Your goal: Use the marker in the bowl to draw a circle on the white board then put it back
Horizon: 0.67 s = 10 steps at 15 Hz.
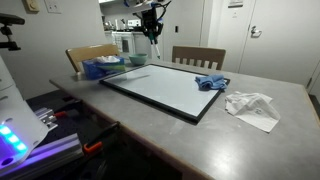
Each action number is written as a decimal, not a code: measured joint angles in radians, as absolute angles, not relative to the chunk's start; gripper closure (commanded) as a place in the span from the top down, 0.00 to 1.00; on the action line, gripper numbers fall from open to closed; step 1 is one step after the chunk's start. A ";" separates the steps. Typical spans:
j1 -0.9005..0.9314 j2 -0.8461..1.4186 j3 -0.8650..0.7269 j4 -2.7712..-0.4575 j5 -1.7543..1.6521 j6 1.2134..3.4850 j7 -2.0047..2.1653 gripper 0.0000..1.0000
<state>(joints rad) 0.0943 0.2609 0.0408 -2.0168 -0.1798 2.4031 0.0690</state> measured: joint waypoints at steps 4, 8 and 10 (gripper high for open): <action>0.091 0.195 0.032 -2.124 -0.199 2.588 0.059 0.21; 0.092 0.198 0.032 -2.123 -0.199 2.586 0.060 0.21; 0.092 0.199 0.032 -2.123 -0.199 2.586 0.060 0.21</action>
<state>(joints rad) 0.0921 0.1992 0.0319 -2.1228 -0.1986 2.5856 0.0595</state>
